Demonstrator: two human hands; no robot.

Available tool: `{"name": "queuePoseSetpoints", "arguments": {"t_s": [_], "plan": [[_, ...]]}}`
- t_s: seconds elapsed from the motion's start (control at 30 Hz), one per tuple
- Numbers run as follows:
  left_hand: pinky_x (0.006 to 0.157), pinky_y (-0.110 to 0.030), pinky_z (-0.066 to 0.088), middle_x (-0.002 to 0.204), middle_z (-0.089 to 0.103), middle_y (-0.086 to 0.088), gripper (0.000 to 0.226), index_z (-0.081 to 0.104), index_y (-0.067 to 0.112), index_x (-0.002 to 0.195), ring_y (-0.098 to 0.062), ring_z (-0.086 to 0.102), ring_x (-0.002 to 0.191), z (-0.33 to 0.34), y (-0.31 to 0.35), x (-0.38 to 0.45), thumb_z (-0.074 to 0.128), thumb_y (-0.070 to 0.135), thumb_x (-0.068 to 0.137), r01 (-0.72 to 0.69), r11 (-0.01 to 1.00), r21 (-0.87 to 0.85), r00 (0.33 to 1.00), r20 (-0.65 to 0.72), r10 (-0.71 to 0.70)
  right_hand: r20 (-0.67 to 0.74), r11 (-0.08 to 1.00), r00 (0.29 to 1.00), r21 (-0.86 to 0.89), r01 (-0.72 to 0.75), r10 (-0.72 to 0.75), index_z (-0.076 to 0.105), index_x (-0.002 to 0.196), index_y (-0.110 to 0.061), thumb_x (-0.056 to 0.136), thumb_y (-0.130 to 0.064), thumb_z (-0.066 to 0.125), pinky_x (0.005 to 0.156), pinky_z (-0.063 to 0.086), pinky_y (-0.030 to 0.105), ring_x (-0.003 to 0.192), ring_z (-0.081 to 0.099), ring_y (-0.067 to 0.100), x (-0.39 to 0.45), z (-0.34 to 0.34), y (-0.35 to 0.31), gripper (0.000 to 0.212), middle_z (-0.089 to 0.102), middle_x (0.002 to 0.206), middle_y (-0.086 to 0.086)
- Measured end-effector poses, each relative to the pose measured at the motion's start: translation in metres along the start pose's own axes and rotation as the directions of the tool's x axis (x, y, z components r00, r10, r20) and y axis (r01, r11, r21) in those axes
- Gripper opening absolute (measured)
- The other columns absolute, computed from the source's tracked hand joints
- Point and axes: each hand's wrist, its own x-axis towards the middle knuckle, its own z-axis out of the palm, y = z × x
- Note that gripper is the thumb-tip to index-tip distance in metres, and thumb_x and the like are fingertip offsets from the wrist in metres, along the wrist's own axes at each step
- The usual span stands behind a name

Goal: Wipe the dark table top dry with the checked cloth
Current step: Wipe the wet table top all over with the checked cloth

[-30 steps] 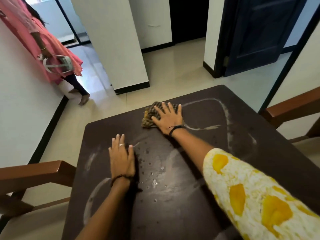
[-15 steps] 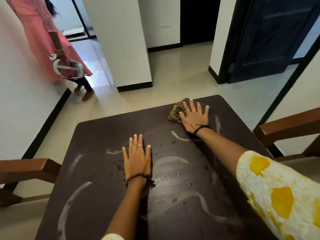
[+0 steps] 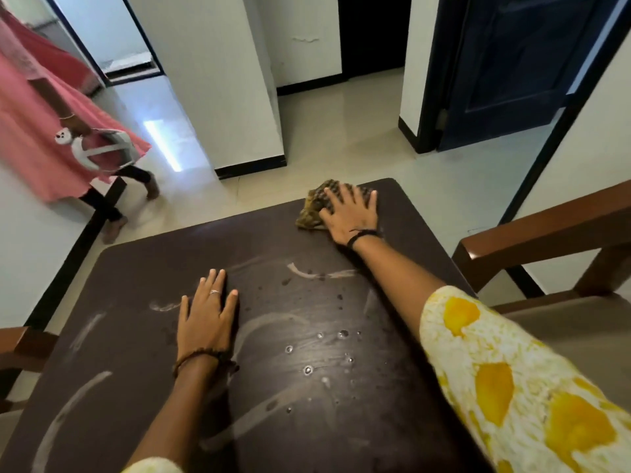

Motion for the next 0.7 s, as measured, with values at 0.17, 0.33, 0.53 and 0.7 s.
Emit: {"name": "queuePoseSetpoints", "arguments": {"t_s": [0.17,0.33,0.53,0.7], "plan": [[0.115,-0.037,0.001,0.154,0.015,0.003,0.05,0.02,0.021,0.144,-0.01,0.008,0.141,-0.002,0.001,-0.001,0.031,0.034,0.098,0.003,1.0,0.013,1.0,0.005,-0.003,0.015,0.977,0.98,0.077,-0.201,0.2,0.017,0.149,-0.03,0.098,-0.047,0.028,0.117,-0.001,0.053,0.145,0.006,0.027,0.015,-0.021,0.075,0.055,0.007,0.159,0.002],[0.115,-0.039,0.001,0.154,0.014,0.001,0.05,0.019,0.018,0.144,-0.013,0.008,0.141,-0.005,0.008,-0.004,0.03,0.031,0.098,0.016,1.0,0.022,1.0,0.022,-0.016,-0.035,0.977,0.98,0.092,-0.192,0.196,0.018,0.149,-0.029,0.098,-0.045,0.031,0.116,0.0,0.052,0.145,0.007,0.029,-0.026,-0.019,0.077,0.055,0.009,0.159,0.003],[0.115,-0.04,0.001,0.154,0.011,0.002,0.049,0.014,0.019,0.145,-0.013,0.006,0.141,-0.005,0.011,-0.009,0.026,0.031,0.099,0.017,0.998,0.056,1.0,0.024,-0.018,-0.114,0.996,0.99,-0.032,-0.088,0.084,0.019,0.148,-0.03,0.096,-0.049,0.029,0.116,-0.004,0.05,0.146,0.009,0.026,-0.079,-0.006,0.081,0.056,0.014,0.158,0.002],[0.115,-0.04,0.001,0.155,0.009,0.002,0.049,0.014,0.019,0.145,-0.013,0.006,0.141,-0.004,0.009,-0.007,0.024,0.033,0.099,0.015,0.999,0.049,1.0,0.024,-0.016,-0.044,0.985,0.984,0.032,-0.17,0.172,0.021,0.148,-0.029,0.098,-0.047,0.029,0.116,-0.001,0.052,0.145,0.008,0.027,-0.011,-0.02,0.073,0.054,0.013,0.159,0.003]]}}
